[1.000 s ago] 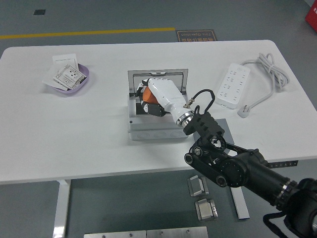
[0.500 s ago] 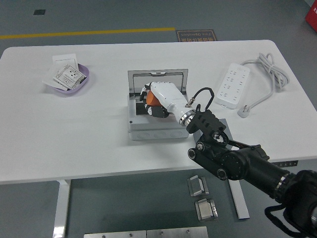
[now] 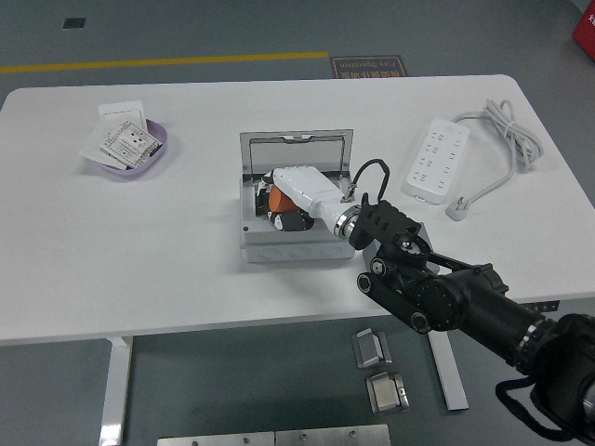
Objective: Pick up the cylinder from the cube,place it in the box,flap close box
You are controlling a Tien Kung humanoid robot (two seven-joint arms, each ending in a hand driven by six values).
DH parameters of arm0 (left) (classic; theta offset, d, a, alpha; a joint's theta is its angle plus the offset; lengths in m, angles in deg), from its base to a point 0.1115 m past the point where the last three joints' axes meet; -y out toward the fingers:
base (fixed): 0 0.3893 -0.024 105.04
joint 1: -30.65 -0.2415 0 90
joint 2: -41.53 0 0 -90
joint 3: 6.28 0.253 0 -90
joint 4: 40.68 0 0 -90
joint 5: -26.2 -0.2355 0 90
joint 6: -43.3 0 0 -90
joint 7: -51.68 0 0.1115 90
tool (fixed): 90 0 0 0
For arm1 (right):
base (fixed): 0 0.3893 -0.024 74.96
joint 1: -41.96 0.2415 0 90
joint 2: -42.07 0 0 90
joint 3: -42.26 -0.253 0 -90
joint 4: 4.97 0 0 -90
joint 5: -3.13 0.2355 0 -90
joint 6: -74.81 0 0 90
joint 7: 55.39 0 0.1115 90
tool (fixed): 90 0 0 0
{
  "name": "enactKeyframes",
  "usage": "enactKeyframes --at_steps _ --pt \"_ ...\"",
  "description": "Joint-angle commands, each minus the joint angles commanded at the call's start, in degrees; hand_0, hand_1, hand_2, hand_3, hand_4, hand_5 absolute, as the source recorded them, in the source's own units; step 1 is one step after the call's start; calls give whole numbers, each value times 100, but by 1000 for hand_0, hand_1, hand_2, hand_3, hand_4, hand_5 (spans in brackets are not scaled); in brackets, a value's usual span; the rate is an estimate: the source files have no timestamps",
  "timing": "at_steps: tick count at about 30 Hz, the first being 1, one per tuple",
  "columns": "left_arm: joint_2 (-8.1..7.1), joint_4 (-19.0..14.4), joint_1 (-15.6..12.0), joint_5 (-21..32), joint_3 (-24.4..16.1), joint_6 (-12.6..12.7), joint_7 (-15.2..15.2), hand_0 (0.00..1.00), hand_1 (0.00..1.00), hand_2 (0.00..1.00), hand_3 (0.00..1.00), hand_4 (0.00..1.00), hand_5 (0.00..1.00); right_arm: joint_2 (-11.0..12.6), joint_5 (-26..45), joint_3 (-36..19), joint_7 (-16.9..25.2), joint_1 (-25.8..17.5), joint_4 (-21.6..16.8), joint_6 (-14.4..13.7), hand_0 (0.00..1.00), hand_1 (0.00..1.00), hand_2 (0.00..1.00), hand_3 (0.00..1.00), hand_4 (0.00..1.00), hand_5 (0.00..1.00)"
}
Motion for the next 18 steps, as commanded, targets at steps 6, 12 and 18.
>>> enactKeyframes --at_steps 6,12,18 --pt "4 0 3 -17 -4 -5 1 622 612 559 592 677 276 0 -33 -34 21 10 -16 -3 620 596 638 794 932 402" --pt "6 0 5 -24 -4 -7 -2 621 612 558 592 676 275 8 -26 -70 31 15 -30 -13 673 624 645 805 964 422" --pt "11 0 -2 -23 -1 -10 -3 621 611 558 592 676 275 23 -56 -173 38 -2 -75 -12 684 627 642 805 984 440"
